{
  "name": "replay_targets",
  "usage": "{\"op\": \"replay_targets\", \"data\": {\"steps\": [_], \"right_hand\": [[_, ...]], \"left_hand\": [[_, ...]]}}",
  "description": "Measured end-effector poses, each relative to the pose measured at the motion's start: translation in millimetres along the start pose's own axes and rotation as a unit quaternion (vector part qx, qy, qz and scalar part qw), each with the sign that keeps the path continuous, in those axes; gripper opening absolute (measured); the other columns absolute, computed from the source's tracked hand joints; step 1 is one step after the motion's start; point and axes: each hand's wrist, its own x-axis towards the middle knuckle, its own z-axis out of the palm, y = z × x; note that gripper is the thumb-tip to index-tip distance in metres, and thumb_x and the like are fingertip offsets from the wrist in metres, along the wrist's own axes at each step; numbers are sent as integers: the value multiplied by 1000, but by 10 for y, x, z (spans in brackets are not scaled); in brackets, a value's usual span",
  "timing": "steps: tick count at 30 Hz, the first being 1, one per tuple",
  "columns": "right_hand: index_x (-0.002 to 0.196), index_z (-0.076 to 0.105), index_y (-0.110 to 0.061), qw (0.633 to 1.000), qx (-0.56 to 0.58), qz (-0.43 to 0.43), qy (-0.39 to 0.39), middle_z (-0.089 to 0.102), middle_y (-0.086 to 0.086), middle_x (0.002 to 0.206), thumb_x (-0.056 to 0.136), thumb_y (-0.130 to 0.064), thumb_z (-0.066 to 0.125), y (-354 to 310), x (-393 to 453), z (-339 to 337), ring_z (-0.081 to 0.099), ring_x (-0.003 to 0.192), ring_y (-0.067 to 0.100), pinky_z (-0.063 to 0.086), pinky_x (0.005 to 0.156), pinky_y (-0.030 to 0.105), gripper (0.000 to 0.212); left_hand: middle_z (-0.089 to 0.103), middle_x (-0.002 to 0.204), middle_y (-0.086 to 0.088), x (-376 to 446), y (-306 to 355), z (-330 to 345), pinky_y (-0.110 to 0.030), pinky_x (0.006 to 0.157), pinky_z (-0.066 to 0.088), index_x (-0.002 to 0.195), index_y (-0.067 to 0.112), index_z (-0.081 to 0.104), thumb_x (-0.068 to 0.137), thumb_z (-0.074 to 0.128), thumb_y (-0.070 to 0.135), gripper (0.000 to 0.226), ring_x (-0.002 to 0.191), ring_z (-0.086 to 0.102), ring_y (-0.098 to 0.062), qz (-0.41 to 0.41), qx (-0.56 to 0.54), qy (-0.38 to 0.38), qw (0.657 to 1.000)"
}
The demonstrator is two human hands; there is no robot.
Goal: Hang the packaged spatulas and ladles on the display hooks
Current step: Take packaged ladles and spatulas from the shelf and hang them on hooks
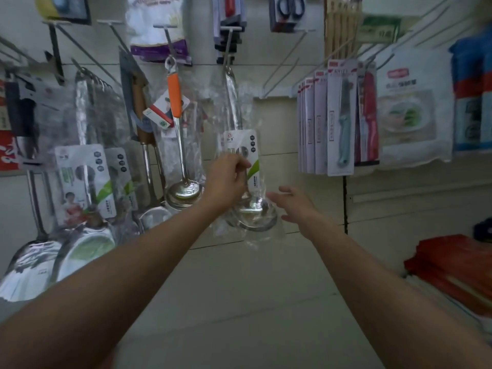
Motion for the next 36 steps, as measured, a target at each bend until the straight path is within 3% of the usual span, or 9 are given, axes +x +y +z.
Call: {"op": "replay_targets", "data": {"steps": [5,8,15,20,23,27,30,33,36], "right_hand": [[135,45,-9,998,59,-9,-11,53,10,131,85,-27,67,172,150,63,51,119,22,42,104,40,57],[134,46,-11,998,60,-16,-22,53,7,132,85,-29,67,214,242,103,52,119,21,43,102,37,56],[136,46,-10,996,81,-13,-45,53,7,133,86,-31,64,355,314,59,51,121,24,41,106,42,57],[124,55,-12,992,112,-24,-60,60,6,121,86,-30,64,444,377,125,55,113,22,44,103,43,43],[100,66,-18,989,124,-42,-69,62,4,97,86,-32,62,414,392,246,56,94,22,48,97,48,19],[101,65,-14,981,169,-38,-87,64,4,93,85,-25,63,373,411,389,58,88,21,51,89,43,20],[92,66,-21,972,213,-36,-92,68,5,93,85,-22,63,353,413,432,63,88,23,53,90,46,8],[78,68,-27,972,213,-32,-91,71,3,96,83,-12,56,346,440,440,65,97,26,53,92,43,20],[69,69,-28,976,201,-20,-86,72,3,97,80,-5,51,389,446,402,65,99,26,53,92,42,32]], "left_hand": [[58,112,-6,236,31,140,-16,78,34,107,9,66,90,48,0,26,104,54,-20,97,121,-102,983],[56,124,-5,354,96,235,-26,96,35,115,11,63,89,48,1,32,118,48,-20,148,193,-168,955],[43,146,-1,519,189,462,-33,118,9,138,15,45,93,43,9,45,137,35,-13,243,402,-353,809],[62,123,5,558,173,534,-39,118,0,126,26,56,96,36,19,37,120,52,-10,260,449,-386,762],[68,108,7,558,156,526,-35,117,3,114,27,63,94,39,18,33,108,58,-11,284,455,-373,757],[71,95,6,562,83,422,-32,112,18,107,21,66,93,44,15,27,92,63,-13,314,406,-367,776],[71,77,0,584,-43,305,-25,79,45,95,16,72,85,51,9,24,69,64,-19,340,307,-346,819],[71,73,-1,576,-101,182,-10,65,40,94,11,72,83,54,0,24,63,62,-10,306,256,-350,848],[72,78,-3,548,-131,111,-21,67,50,95,9,72,86,56,1,20,67,65,-13,295,270,-343,850]]}}
